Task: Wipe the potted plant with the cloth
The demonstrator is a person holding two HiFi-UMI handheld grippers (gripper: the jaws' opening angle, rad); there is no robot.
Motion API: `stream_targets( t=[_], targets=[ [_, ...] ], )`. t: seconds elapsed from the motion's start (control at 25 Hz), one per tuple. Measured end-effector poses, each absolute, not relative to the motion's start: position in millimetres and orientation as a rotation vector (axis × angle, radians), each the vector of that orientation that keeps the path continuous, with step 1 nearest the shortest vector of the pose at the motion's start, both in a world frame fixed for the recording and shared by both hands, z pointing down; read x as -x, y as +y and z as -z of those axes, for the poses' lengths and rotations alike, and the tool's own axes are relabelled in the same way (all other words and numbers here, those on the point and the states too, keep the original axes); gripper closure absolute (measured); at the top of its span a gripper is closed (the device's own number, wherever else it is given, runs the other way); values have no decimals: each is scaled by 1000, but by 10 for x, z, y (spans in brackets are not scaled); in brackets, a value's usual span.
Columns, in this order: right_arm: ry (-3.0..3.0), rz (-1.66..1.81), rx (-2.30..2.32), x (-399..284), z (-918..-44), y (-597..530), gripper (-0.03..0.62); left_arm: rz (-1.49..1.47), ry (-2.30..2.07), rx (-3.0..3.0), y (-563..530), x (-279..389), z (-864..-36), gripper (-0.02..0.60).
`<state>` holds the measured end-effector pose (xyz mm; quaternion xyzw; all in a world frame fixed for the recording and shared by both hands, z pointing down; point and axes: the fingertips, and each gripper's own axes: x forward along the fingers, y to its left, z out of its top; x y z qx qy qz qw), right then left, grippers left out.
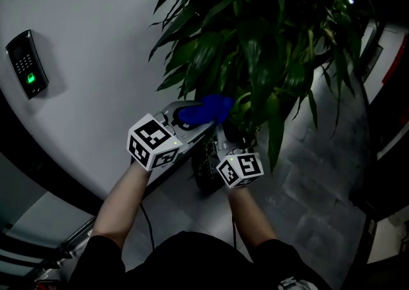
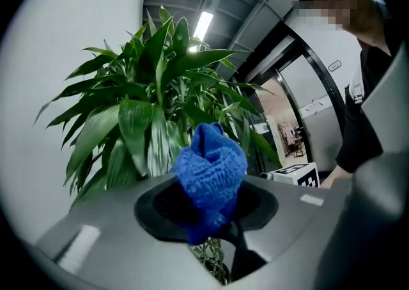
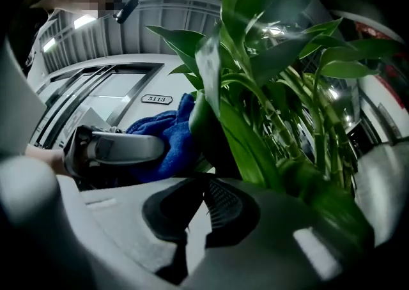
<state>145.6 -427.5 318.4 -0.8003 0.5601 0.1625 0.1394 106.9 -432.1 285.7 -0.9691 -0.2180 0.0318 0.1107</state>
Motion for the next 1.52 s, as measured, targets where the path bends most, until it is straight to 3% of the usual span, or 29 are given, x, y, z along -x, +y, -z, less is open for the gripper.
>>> stream_targets(
  t=[1.52],
  targets=[
    [1616, -310, 2526, -1001, -3884, -3851, 591, -190, -779, 3135, -4455, -432, -3538, 430]
  ],
)
